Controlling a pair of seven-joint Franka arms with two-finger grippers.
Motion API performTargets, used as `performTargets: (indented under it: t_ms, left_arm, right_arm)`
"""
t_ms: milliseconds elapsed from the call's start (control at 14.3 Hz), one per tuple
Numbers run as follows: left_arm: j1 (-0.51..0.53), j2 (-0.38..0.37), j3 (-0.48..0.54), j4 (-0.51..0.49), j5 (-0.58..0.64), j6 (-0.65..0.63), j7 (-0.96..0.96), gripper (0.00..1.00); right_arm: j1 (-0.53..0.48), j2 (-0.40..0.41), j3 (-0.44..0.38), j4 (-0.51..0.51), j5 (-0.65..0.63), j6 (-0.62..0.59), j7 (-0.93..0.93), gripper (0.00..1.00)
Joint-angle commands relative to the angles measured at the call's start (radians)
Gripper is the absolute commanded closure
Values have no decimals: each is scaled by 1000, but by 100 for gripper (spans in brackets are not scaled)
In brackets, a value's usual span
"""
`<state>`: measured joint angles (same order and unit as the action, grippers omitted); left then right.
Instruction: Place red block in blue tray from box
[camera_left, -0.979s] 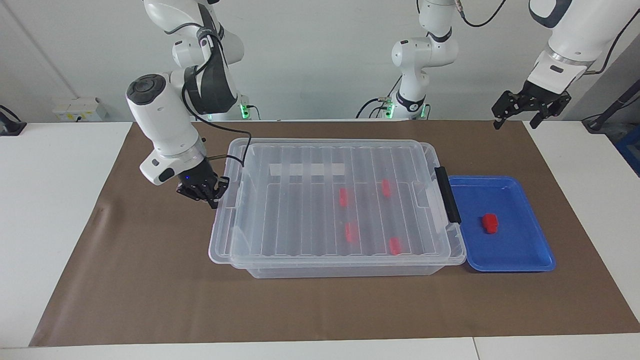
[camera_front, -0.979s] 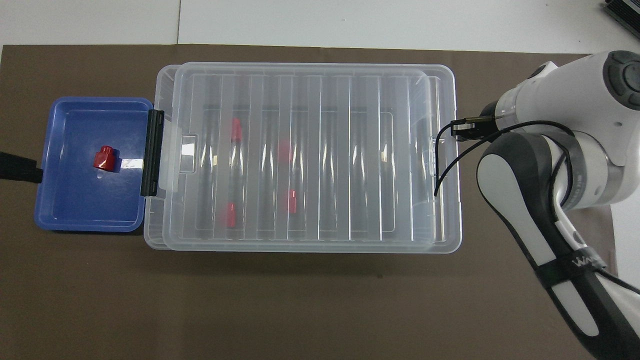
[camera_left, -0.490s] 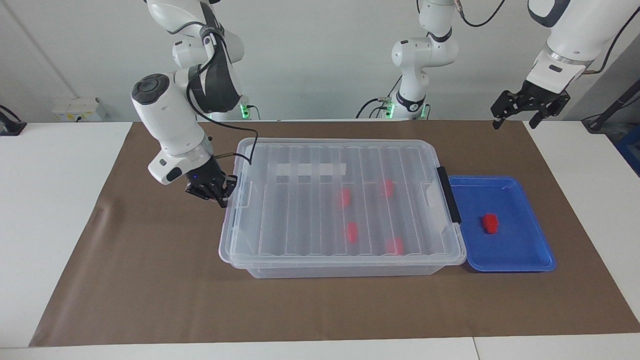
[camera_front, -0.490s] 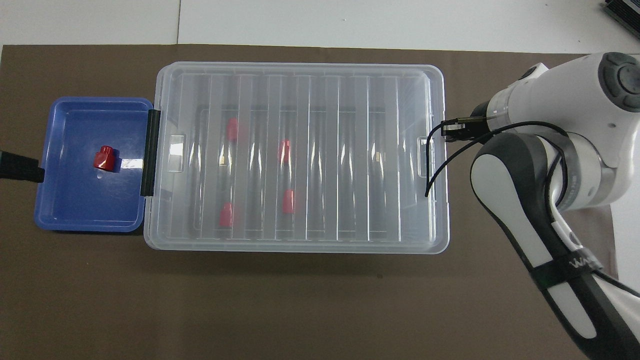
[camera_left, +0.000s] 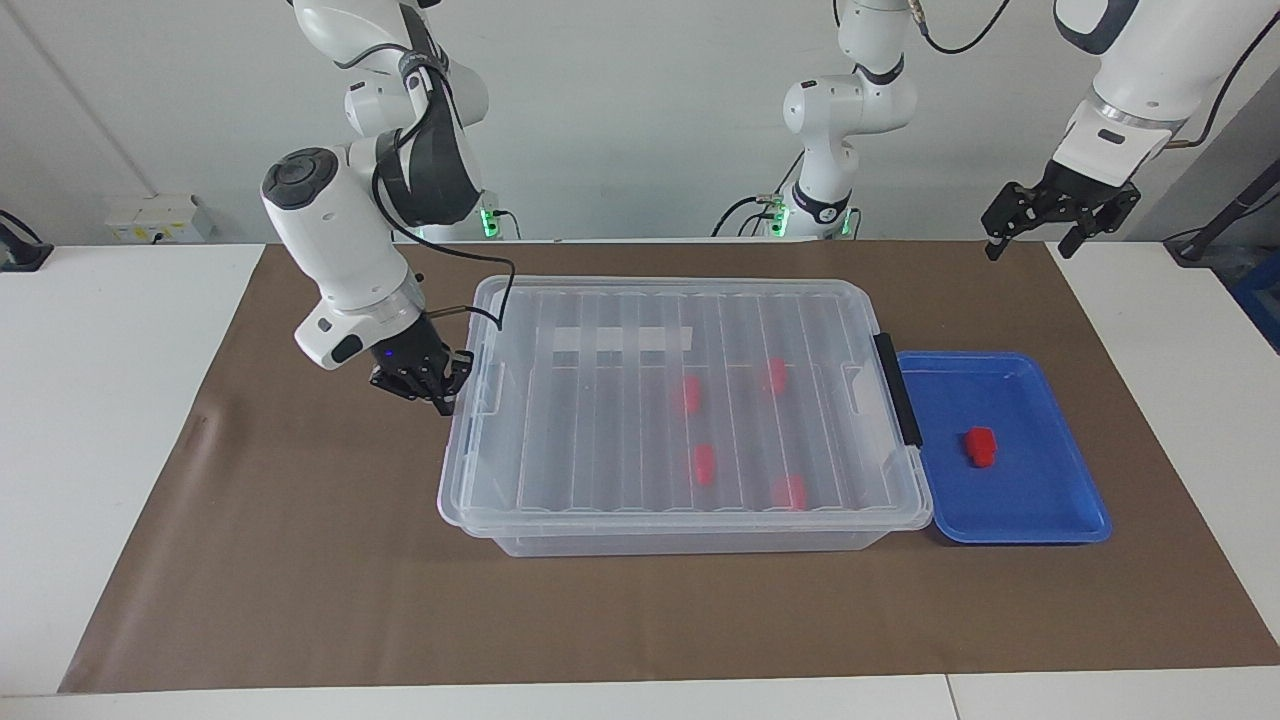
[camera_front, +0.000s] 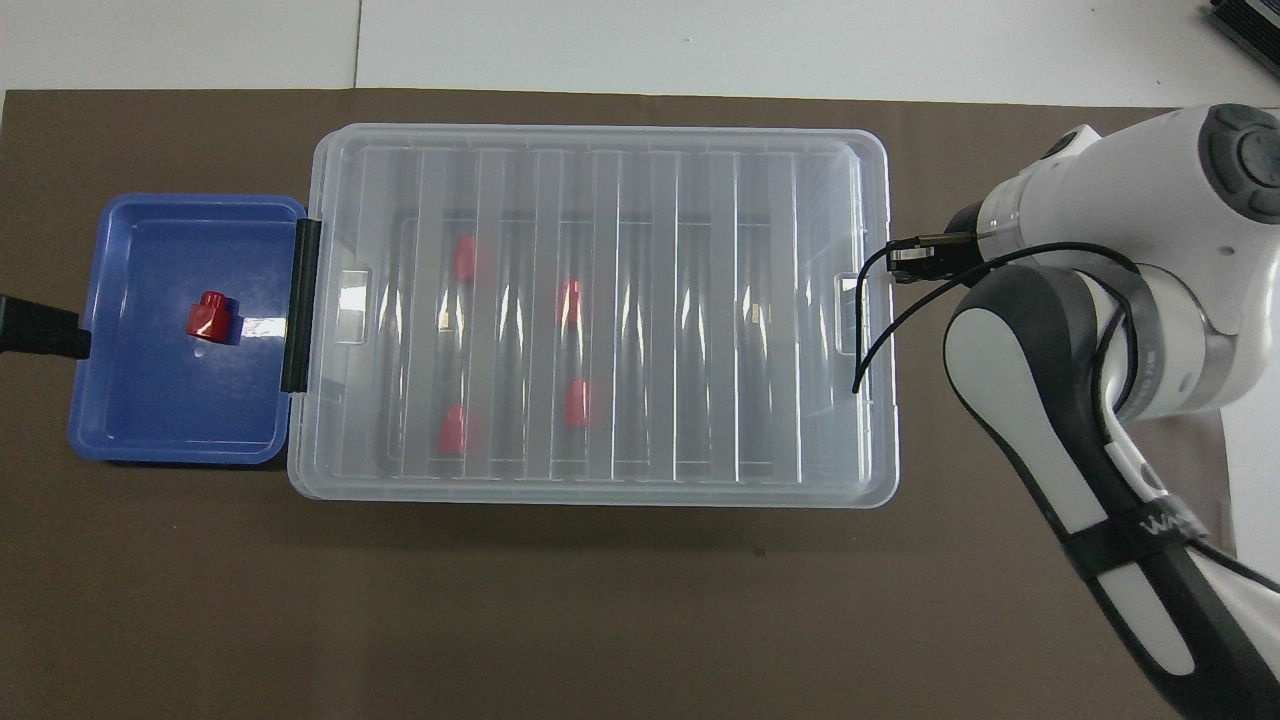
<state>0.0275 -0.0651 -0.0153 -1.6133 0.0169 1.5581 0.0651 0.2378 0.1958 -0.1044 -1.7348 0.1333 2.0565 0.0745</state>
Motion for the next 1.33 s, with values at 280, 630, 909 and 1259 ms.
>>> performTargets:
  t_ms: [280,630,909,1259]
  left_arm:
    - [-35,1,6,3,11,14,-37,0]
    - [-37,1,6,3,11,14,-37,0]
    - [-41,1,8,3,9,14,-37,0]
    - [-43,1,9,3,9,14,-37,0]
  right_arm:
    - [-93,-120,-3,40,-155,-197,-19,0]
    - [-133,-162,-11,161,-155,-428,-21,0]
    - [-129,-229,-4,144,-138,-516,-5,0]
    - [-121,-259,-4,64,-145,-443,24,0]
